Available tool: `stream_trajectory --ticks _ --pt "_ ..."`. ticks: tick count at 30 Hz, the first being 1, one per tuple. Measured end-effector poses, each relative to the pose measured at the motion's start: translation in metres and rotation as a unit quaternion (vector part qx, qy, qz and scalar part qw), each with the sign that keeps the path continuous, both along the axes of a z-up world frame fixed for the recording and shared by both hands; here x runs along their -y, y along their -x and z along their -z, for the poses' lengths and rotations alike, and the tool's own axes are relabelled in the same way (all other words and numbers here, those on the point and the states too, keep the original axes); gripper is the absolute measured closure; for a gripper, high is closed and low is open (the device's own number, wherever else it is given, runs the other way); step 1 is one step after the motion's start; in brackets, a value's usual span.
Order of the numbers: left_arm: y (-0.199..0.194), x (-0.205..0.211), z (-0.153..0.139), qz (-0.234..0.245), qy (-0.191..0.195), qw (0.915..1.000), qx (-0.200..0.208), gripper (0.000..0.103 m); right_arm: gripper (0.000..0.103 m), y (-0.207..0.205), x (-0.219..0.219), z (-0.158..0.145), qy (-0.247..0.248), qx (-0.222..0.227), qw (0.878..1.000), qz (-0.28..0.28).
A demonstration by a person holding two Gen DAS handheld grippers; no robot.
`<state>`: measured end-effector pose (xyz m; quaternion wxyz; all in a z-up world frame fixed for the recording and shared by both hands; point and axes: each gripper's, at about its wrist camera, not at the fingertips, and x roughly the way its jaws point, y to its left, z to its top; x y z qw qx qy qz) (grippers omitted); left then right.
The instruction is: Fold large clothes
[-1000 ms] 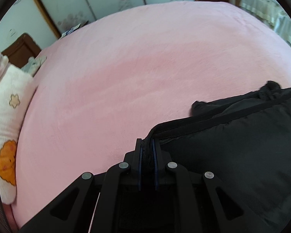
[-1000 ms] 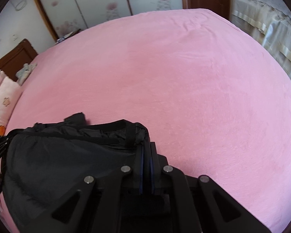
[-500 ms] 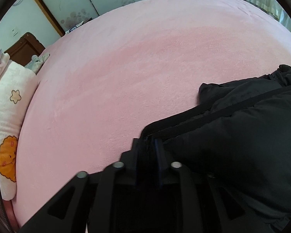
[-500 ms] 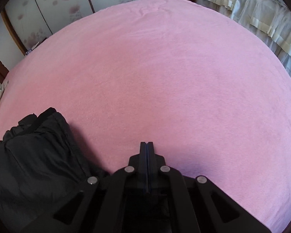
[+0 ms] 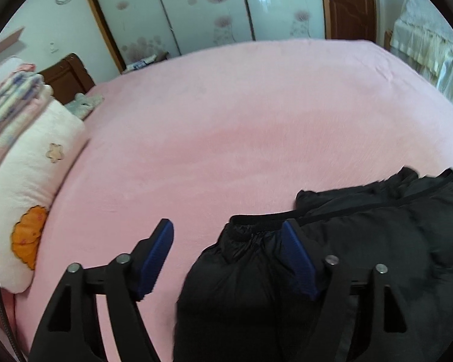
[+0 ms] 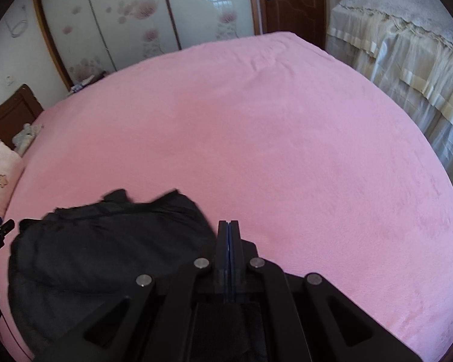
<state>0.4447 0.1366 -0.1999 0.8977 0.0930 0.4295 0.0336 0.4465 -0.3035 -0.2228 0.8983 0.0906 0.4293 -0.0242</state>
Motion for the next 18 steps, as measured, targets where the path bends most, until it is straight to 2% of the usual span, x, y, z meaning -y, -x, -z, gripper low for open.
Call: stream_trajectory --ticks 3,5,9,13,16,18 --pt "0.019 -0.003 -0.023 -0.016 0.003 0.9999 -0.002 0.025 0.103 0.005 -0.021 -0.020 -0.013 0.020 1.000 -0.013" --pt "0.033 -0.003 -0.035 -0.027 0.019 0.9994 0.001 0.024 0.103 0.012 -0.037 -0.032 -0.028 0.035 0.999 -0.021" --pt "0.066 -0.005 -0.048 -0.066 0.100 0.9926 0.019 0.021 0.103 0.027 -0.086 -0.044 -0.041 0.057 0.996 -0.047" --pt "0.086 0.012 -0.027 -0.104 0.162 0.9812 0.020 0.021 0.103 0.041 -0.145 -0.037 -0.043 0.072 0.993 -0.088" --pt "0.090 0.031 -0.001 -0.113 0.186 0.9761 0.000 0.021 0.103 0.046 -0.174 -0.025 -0.041 0.076 0.991 -0.105" --pt "0.091 0.044 0.016 -0.113 0.185 0.9762 -0.004 0.021 0.103 0.048 -0.184 -0.016 -0.049 0.083 0.989 -0.111"
